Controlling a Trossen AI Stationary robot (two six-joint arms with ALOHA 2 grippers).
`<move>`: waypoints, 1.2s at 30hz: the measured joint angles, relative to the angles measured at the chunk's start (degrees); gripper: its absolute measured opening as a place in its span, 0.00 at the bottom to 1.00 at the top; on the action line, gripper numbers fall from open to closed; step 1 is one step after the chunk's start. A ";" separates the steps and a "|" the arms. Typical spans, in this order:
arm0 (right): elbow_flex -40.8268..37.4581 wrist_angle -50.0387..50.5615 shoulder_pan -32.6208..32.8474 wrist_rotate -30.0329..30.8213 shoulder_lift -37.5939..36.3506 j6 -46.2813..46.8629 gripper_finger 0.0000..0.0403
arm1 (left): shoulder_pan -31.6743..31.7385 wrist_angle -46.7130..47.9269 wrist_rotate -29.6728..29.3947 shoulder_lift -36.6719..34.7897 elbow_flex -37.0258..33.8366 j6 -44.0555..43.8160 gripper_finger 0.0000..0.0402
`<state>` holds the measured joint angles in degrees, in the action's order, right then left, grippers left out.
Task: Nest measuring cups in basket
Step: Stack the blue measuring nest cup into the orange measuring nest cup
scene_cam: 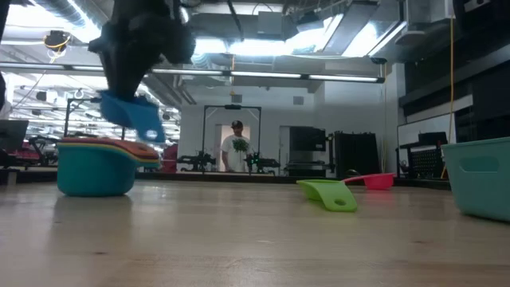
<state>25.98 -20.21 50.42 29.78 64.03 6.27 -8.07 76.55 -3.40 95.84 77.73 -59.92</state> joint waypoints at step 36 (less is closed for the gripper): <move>0.00 1.24 0.02 -0.95 0.02 2.32 0.52 | -4.48 -25.22 -4.37 -26.60 -30.62 -14.66 0.15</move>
<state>25.98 -18.97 50.43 28.83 64.05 8.59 -12.56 51.33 -7.77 69.23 47.11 -74.58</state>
